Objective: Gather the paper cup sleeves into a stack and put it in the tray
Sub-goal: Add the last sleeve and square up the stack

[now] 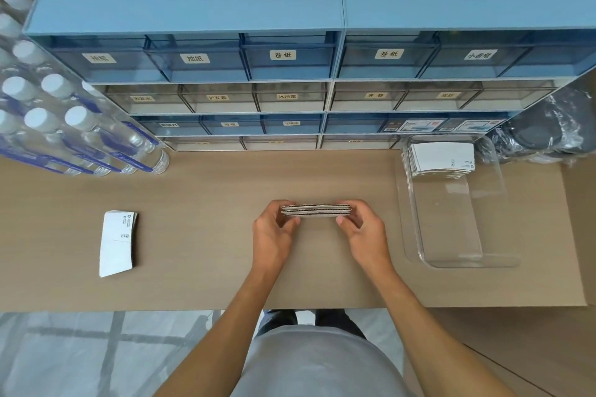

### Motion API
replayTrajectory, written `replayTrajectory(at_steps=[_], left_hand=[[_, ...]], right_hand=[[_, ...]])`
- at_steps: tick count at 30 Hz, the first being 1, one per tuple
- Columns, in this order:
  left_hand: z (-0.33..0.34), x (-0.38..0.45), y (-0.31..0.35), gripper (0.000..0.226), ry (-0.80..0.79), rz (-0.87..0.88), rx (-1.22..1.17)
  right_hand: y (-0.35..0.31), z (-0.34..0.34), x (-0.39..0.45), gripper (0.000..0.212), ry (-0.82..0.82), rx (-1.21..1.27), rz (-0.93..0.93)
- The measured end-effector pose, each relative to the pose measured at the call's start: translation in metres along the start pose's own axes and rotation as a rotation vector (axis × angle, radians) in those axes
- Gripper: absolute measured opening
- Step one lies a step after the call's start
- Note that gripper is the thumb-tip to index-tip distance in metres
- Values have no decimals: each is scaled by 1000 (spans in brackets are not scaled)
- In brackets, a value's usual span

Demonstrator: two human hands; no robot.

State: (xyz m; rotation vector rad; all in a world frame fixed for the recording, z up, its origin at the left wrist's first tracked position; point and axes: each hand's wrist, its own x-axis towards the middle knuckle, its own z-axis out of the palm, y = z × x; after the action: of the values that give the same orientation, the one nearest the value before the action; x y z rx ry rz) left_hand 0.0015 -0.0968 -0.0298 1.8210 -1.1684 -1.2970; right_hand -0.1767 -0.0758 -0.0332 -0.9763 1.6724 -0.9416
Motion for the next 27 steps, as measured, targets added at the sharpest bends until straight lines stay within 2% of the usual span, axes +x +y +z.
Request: replayTrajectory(at_steps=[20,27], left_hand=[[4,-8,-2,34,15,-12,-122],[7,-11,-2,45,16,-12,-181]], right_hand=[[11,15,-7,42,19,17,9],[8,25,-10,55,17,28,27]])
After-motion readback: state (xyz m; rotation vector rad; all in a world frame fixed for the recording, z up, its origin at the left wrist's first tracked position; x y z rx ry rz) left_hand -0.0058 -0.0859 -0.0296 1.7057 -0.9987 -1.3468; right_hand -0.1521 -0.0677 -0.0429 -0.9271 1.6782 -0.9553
